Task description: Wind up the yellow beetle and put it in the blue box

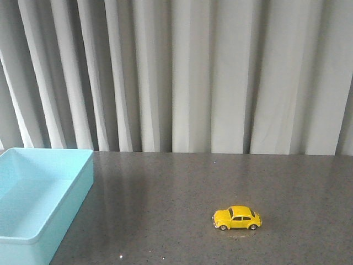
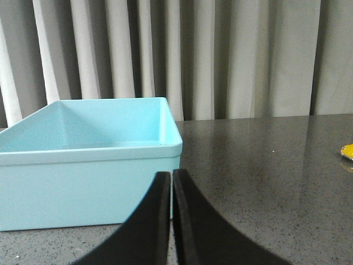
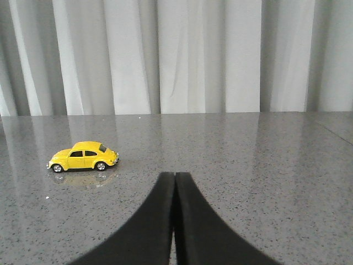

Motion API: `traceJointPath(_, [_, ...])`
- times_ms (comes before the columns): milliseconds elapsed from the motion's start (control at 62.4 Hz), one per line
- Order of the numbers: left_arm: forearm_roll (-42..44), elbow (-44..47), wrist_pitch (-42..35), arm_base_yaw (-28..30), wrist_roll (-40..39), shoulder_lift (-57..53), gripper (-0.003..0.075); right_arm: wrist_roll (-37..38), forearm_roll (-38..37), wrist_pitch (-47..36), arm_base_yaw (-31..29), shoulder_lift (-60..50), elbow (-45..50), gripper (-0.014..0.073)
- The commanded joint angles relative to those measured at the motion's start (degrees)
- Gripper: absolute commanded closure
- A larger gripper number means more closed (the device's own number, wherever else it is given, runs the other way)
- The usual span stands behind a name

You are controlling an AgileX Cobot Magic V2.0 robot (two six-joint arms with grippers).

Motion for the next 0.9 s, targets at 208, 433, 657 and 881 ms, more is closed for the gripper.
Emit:
traceJointPath(208, [1.4,-20.7,5.6,0.1,0.0,6.9,0.0726,-0.3,-2.6,9.6,-0.5,5.7,-18.5,0.0601])
traceJointPath(433, [4.2,-39.7,18.4,0.1,-0.3,23.8,0.0726,-0.2,-4.3,16.4,-0.5,21.3,-35.5,0.0601])
traceJointPath(657, [4.2,-46.6,26.5,0.1,-0.3,34.5,0.0726,-0.1,-3.9,25.0,-0.5,33.2,-42.4,0.0601])
traceJointPath(881, [3.8,-46.5,27.6,0.1,-0.3,38.4,0.0726,-0.1,-1.6,29.0,-0.5,37.8,-42.4,0.0601])
